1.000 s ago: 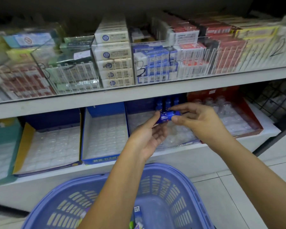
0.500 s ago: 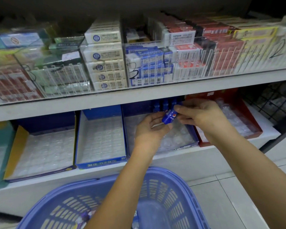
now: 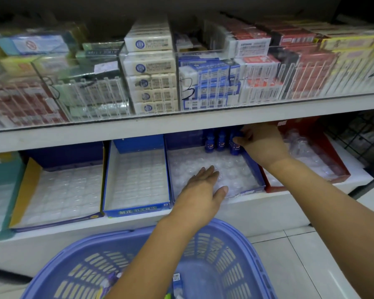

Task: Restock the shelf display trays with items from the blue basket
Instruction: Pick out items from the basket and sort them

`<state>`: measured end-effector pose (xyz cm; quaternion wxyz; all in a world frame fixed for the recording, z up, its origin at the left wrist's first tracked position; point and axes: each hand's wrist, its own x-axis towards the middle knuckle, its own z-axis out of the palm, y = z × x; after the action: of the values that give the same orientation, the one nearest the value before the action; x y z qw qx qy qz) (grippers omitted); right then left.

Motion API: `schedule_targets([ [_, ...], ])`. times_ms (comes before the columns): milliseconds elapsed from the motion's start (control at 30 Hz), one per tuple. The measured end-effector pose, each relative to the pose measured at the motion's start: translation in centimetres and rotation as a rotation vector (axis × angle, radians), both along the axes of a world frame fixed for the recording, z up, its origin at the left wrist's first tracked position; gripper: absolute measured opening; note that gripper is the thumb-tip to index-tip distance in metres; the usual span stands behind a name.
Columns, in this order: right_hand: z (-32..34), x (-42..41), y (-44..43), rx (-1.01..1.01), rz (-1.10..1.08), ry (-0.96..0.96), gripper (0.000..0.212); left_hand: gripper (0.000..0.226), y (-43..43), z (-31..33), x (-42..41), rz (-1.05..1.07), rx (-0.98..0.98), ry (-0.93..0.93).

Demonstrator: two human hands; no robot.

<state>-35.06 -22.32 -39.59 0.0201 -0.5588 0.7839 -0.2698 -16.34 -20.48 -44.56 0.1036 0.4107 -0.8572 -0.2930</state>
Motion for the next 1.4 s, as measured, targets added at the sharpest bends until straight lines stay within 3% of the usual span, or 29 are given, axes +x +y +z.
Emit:
schedule_targets([
  [333, 0.7, -0.2, -1.1, 0.19, 0.029, 0.148, 0.03, 0.057, -0.4, -0.4, 0.3, -0.013, 0.053, 0.029],
  [500, 1.5, 0.1, -1.2, 0.322, 0.026, 0.123, 0.035, 0.055, -0.4, 0.4, 0.1, -0.009, 0.081, 0.018],
  [567, 2.2, 1.0, -0.4, 0.326, 0.008, 0.137, 0.038, 0.047, 0.2, 1.3, 0.6, 0.019, 0.001, 0.096],
  [633, 2.9, 2.6, 1.2, 0.185, 0.012, 0.149, 0.037, 0.032, 1.5, 2.1, 1.9, 0.06, -0.192, 0.276],
  [733, 2.9, 6.4, 5.3, 0.091, 0.165, 0.099, 0.021, 0.025, 3.9, 1.7, 5.1, 0.092, -0.304, 0.439],
  [800, 1.6, 9.2, 8.1, 0.298, 0.309, 0.02, 0.023, 0.029, 5.6, -0.5, 7.6, 0.109, -0.234, 0.314],
  [967, -6.0, 14.3, 11.4, 0.864, 0.496, -0.005, 0.027, 0.022, 7.9, -9.7, 14.1, 0.079, 0.144, -0.349],
  [1067, -11.6, 16.0, 12.8, 1.059, 0.52, -0.164, 0.023, 0.017, 9.3, -13.4, 17.6, 0.062, 0.395, -0.478],
  [1133, -15.5, 17.0, 14.0, 1.157, 0.534, -0.166, 0.017, 0.023, 10.2, -14.5, 18.9, 0.066, 0.537, -0.508],
  [1233, -20.0, 18.3, 15.6, 1.25, 0.503, -0.188, 0.023, 0.029, 11.3, -15.0, 19.2, 0.005, 0.592, -0.562],
  [1333, -22.2, 19.5, 15.7, 1.11, 0.472, -0.359, 0.025, 0.045, 12.4, -15.0, 18.6, -0.075, 0.517, -0.678],
  [1400, -22.8, 20.3, 15.4, 1.046, 0.478, -0.437, 0.028, 0.035, 13.1, -15.2, 17.9, -0.092, 0.437, -0.699],
])
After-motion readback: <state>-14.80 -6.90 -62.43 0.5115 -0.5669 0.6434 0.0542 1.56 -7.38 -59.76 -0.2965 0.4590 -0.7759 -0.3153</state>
